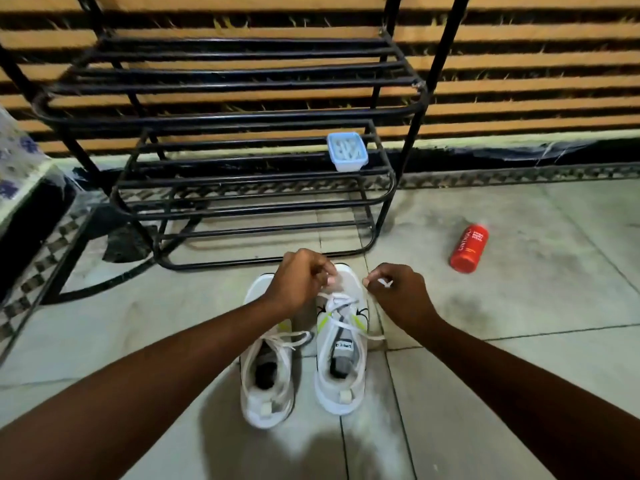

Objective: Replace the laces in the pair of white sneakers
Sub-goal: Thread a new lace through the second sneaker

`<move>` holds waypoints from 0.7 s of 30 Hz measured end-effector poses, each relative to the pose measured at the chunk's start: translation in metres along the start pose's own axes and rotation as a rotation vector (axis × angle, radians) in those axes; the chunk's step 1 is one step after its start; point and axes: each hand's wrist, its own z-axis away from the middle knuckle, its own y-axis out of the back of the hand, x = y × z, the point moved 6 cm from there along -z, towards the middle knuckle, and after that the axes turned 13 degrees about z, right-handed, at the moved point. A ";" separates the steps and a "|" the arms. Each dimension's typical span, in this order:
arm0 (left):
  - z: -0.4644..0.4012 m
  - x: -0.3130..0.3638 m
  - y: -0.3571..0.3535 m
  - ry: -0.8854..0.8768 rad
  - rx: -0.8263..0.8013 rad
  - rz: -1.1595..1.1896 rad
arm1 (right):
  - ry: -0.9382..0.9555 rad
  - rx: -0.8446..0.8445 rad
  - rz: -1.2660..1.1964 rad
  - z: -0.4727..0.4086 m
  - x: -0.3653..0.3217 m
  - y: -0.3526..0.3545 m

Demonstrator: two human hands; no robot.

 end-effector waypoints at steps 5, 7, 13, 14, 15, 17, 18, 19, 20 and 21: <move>-0.003 -0.034 -0.020 0.074 -0.232 -0.419 | -0.206 -0.107 0.021 0.003 0.025 -0.057; -0.003 -0.037 -0.026 0.069 -0.257 -0.515 | -0.259 -0.092 0.064 0.005 0.023 -0.064; 0.004 -0.030 -0.034 0.031 -0.234 -0.761 | -0.266 -0.126 0.107 -0.005 0.023 -0.068; 0.007 -0.029 -0.036 0.034 -0.211 -0.790 | -0.220 -0.145 0.113 -0.006 0.020 -0.067; 0.011 -0.028 -0.038 0.034 -0.188 -0.822 | -0.159 -0.155 0.127 -0.006 0.016 -0.064; 0.016 -0.027 -0.043 0.019 -0.151 -0.870 | -0.059 -0.182 0.169 -0.004 0.009 -0.061; 0.019 -0.029 -0.045 0.016 -0.140 -0.878 | -0.028 -0.204 0.200 -0.002 0.007 -0.059; 0.022 -0.031 -0.046 0.022 -0.133 -0.881 | -0.006 -0.228 0.237 -0.001 0.005 -0.058; 0.024 -0.032 -0.047 0.025 -0.126 -0.881 | 0.018 -0.243 0.273 0.001 0.003 -0.057; 0.026 -0.034 -0.049 0.022 -0.121 -0.890 | 0.037 -0.259 0.313 0.002 0.001 -0.056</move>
